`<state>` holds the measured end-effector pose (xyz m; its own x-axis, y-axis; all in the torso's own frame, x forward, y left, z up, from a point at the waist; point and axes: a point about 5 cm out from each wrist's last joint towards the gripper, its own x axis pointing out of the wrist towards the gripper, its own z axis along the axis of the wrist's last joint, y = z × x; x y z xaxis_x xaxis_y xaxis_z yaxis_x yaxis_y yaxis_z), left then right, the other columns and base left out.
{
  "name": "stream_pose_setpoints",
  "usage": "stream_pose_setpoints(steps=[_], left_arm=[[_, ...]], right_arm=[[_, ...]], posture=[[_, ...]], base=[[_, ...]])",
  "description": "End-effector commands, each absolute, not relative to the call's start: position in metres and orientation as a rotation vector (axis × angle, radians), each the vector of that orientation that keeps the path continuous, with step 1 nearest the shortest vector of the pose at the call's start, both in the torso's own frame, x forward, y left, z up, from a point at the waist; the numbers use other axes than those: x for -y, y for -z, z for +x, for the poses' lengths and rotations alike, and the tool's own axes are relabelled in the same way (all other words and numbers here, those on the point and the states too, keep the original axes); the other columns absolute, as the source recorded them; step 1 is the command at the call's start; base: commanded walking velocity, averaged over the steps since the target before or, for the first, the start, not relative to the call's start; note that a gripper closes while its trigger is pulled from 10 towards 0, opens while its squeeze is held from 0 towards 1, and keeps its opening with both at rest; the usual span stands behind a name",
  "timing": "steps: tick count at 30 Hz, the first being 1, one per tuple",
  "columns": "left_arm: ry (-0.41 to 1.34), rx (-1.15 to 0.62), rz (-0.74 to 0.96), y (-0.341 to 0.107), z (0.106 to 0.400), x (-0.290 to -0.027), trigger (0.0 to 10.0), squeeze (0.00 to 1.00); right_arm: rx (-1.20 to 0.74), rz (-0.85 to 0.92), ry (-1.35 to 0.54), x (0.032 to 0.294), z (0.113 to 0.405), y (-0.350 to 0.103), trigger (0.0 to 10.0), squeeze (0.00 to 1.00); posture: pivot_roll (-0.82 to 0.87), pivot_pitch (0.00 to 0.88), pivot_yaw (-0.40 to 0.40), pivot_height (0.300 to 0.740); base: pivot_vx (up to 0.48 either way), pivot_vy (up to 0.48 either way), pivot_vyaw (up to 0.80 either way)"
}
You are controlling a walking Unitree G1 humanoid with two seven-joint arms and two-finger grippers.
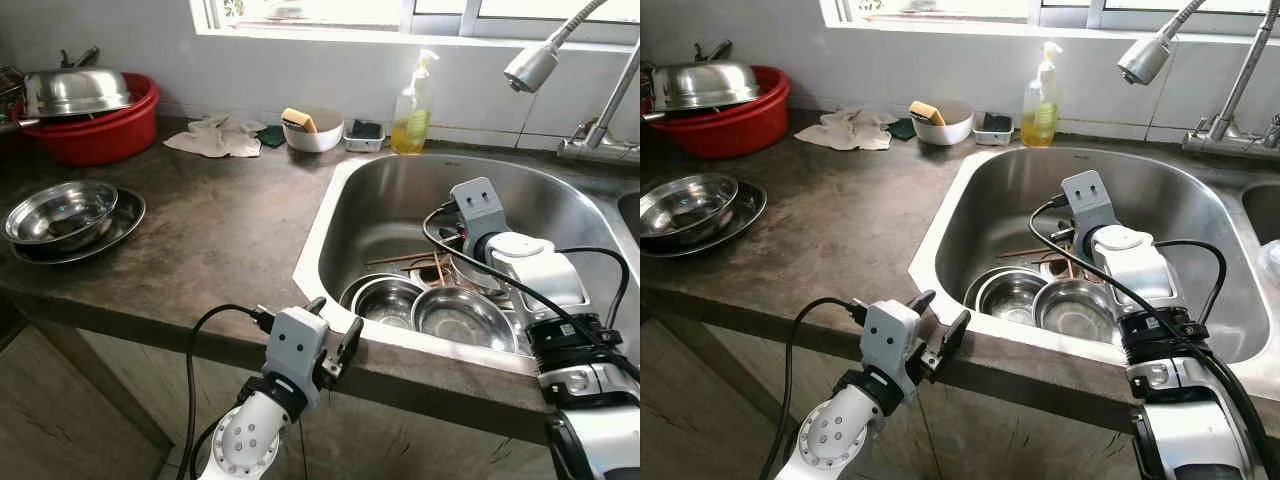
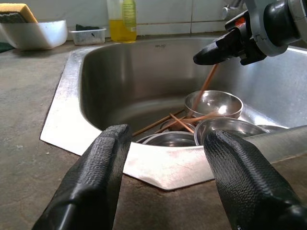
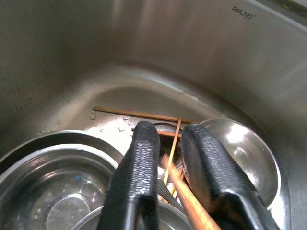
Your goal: Kitchen organization
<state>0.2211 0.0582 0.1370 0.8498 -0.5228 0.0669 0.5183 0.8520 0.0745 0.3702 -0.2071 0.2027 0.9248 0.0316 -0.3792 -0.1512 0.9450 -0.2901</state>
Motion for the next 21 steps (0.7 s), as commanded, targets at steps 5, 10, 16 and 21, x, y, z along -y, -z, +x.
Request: stream_pose_setpoints(steps=[5,10,16,21], left_arm=[[0.545,0.097,0.056,-0.139,0.219,-0.059,10.0,0.00],[0.546,0.095,0.056,-0.139,0.220,-0.059,10.0,0.00],[0.547,0.095,0.058,-0.139,0.221,-0.060,10.0,0.00],[0.545,0.098,0.059,-0.139,0.222,-0.060,10.0,0.00]], right_arm=[[-0.293,-0.290,-0.060,0.208,0.365,-0.214,10.0,1.00],[-0.244,-0.283,-0.045,0.205,0.361,-0.218,10.0,0.96],[-0.121,-0.247,0.006,0.200,0.346,-0.228,10.0,0.00],[0.028,-0.164,0.069,0.199,0.329,-0.243,10.0,0.00]], posture=[[0.00,0.073,-0.014,0.740],[0.00,0.067,-0.011,0.740],[-0.01,0.066,-0.006,0.740],[-0.01,0.071,-0.004,0.740]], base=[[0.000,0.000,0.00],[0.000,0.000,0.00],[0.000,0.000,0.00],[0.000,0.000,0.00]])
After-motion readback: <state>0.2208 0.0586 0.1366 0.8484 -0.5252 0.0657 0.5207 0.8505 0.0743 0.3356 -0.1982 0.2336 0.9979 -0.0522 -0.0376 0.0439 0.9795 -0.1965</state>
